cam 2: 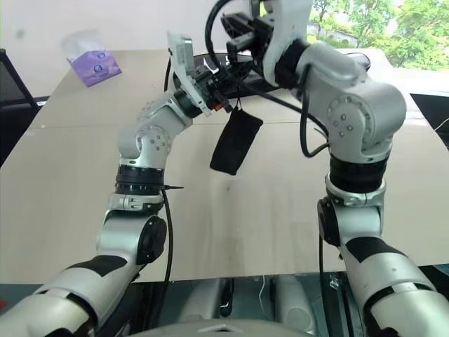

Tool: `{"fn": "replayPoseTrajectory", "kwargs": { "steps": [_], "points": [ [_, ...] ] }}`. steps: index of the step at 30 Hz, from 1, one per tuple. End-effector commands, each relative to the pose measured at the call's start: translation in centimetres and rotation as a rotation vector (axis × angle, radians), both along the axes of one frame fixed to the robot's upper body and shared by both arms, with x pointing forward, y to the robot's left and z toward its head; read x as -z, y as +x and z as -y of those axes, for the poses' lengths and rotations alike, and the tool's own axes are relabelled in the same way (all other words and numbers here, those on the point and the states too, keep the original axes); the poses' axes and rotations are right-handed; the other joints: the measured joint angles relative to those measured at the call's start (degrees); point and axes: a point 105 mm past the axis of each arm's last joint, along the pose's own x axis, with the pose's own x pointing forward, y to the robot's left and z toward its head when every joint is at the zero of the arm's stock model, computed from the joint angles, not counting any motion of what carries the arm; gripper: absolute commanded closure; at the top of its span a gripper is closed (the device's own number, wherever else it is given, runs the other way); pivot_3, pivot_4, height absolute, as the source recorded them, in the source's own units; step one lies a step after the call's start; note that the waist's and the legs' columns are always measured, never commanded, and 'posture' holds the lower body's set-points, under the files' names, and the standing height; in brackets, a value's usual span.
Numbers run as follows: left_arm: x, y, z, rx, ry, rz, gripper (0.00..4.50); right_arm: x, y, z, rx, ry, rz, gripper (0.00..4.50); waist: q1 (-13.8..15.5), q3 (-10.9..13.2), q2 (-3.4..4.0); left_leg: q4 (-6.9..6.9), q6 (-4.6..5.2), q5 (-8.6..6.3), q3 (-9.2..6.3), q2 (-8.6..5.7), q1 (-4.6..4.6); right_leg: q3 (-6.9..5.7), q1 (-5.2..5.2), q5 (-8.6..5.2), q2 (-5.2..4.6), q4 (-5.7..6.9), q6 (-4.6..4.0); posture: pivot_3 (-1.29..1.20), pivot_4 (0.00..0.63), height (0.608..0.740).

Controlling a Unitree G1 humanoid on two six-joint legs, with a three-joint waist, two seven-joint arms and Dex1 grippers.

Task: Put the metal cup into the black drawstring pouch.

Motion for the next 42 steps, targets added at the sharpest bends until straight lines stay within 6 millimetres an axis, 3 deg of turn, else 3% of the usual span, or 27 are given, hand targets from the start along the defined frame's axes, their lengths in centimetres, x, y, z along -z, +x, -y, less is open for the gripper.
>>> {"fn": "replayPoseTrajectory", "kwargs": {
  "steps": [1,3,5,8,9,11,13,15,18,21,23,25,28,30,33,38,42],
  "points": [
    [-4.3,0.0,-0.7,-0.043,-0.092,0.11,4.45,-5.8,-1.8,1.2,0.013,0.08,0.214,4.5,0.04,0.0,0.0,0.12,-0.08,0.06,-0.02,0.0,-0.39,-0.03,-0.37,0.01,0.01,0.09,0.01,0.0,0.15,0.74],
    [-4.3,0.3,-0.5,-0.04,-0.074,0.119,4.45,-6.2,-1.9,1.0,0.005,0.085,0.231,4.5,0.05,-0.01,-0.02,0.1,-0.23,0.14,0.0,0.0,-0.45,-0.01,-0.42,0.01,-0.01,0.04,0.01,0.0,0.15,0.74],
    [-3.5,0.4,-0.4,-0.037,-0.054,0.123,4.45,-5.2,-1.5,0.8,0.012,0.066,0.221,4.5,-0.04,-0.02,-0.01,-0.03,-0.24,0.14,0.05,-0.01,-0.43,0.01,-0.41,0.01,-0.05,-0.06,0.01,0.0,0.15,0.74],
    [-0.7,0.4,0.1,-0.019,0.02,0.079,4.45,-3.6,-0.8,0.9,0.019,0.058,0.176,4.5,-0.13,-0.02,-0.01,-0.16,-0.24,0.14,0.09,-0.01,-0.42,0.05,-0.43,0.0,-0.08,-0.06,0.02,0.0,0.15,0.74],
    [-0.6,0.0,0.3,-0.007,0.035,0.105,4.45,-3.4,-0.6,0.9,0.027,0.057,0.169,4.5,-0.15,-0.02,-0.01,-0.17,-0.24,0.14,0.12,-0.01,-0.42,0.09,-0.47,0.0,-0.09,-0.06,0.02,0.0,0.15,0.74],
    [-2.4,0.4,-0.4,-0.033,-0.06,0.082,4.45,-3.5,-0.8,1.0,0.024,0.068,0.169,4.5,-0.12,0.03,0.0,-0.17,-0.25,0.15,0.14,-0.01,-0.47,0.1,-0.54,0.0,-0.09,-0.04,0.01,0.0,0.15,0.74],
    [-2.1,0.7,-0.6,-0.05,-0.028,0.089,4.45,-4.0,-0.8,1.0,0.028,0.072,0.183,4.5,-0.19,0.02,0.0,0.19,-0.25,0.16,0.08,0.05,-1.14,0.08,-1.14,0.01,-0.08,0.17,0.01,0.0,0.15,0.74],
    [-3.3,0.5,-1.0,-0.043,-0.081,0.096,4.45,-4.6,-0.9,1.3,0.036,0.084,0.196,4.5,-0.2,0.02,0.01,0.29,-0.26,0.16,0.09,0.03,-1.35,0.06,-1.34,0.01,-0.08,0.25,0.01,0.0,0.15,0.74],
    [-1.9,-0.3,-1.0,-0.018,-0.005,0.125,4.45,-4.6,-0.9,1.3,0.044,0.081,0.205,4.5,-0.2,0.01,0.01,0.26,-0.26,0.16,0.09,0.03,-1.35,0.04,-1.33,0.01,-0.08,0.19,0.01,0.0,0.15,0.74],
    [-2.4,-0.6,-1.7,-0.019,-0.059,0.081,4.45,-5.7,-2.0,1.1,-0.01,0.163,0.197,4.5,-0.23,0.0,0.02,0.22,-0.26,0.17,0.08,0.02,-1.34,0.04,-1.33,0.01,-0.05,0.18,0.01,0.0,0.15,0.74],
    [-0.7,-1.1,-1.6,-0.005,-0.002,0.073,4.45,-3.8,-1.3,1.1,0.028,0.1,0.17,4.5,-0.22,0.0,0.03,0.24,-0.26,0.17,0.08,0.05,-1.34,0.05,-1.33,0.01,-0.11,0.21,0.01,0.0,0.15,0.74],
    [-0.7,-1.4,-1.7,-0.003,-0.021,0.05,4.45,-4.0,-1.6,1.1,0.018,0.121,0.171,4.5,-0.22,-0.03,0.04,0.24,-0.26,0.16,0.08,0.04,-1.32,0.06,-1.31,0.01,-0.1,0.2,0.01,0.0,0.15,0.74],
    [1.5,-1.7,-1.9,-0.016,0.049,0.013,4.45,-0.7,-0.4,0.7,0.03,0.075,0.083,4.5,-0.22,-0.05,0.04,0.27,-0.26,0.17,0.07,0.04,-1.32,0.05,-1.29,0.01,-0.1,0.21,0.01,0.0,0.15,0.74],
    [1.8,-1.8,-2.1,-0.03,0.06,0.015,4.45,0.0,0.1,1.1,0.046,0.082,0.063,4.5,-0.21,-0.07,0.04,0.29,-0.26,0.17,0.07,0.04,-1.28,0.06,-1.26,0.01,-0.1,0.26,0.01,0.0,0.15,0.74],
    [0.6,-2.2,-2.8,-0.012,0.031,0.024,4.45,-2.7,-0.8,1.3,0.007,0.166,0.109,4.5,-0.2,-0.05,0.05,0.37,-0.24,0.18,0.1,0.02,-1.32,0.07,-1.34,0.01,-0.06,0.43,0.01,0.0,0.15,0.74],
    [1.4,-2.5,-4.4,-0.02,0.12,0.065,4.45,-3.5,-1.0,0.9,-0.015,0.163,0.122,4.5,-0.38,-0.08,0.07,0.34,-0.24,0.19,0.14,0.02,-1.19,0.11,-1.32,0.01,-0.03,0.48,0.01,0.0,0.15,0.74],
    [0.8,-2.0,-4.6,-0.066,0.11,0.086,3.21,-3.6,-1.3,0.6,-0.038,0.159,0.126,4.5,-0.04,-0.07,0.07,0.39,-0.24,0.19,0.16,0.02,-1.2,0.12,-1.32,0.01,-0.04,0.53,0.01,0.0,0.15,0.74]
  ]
}}
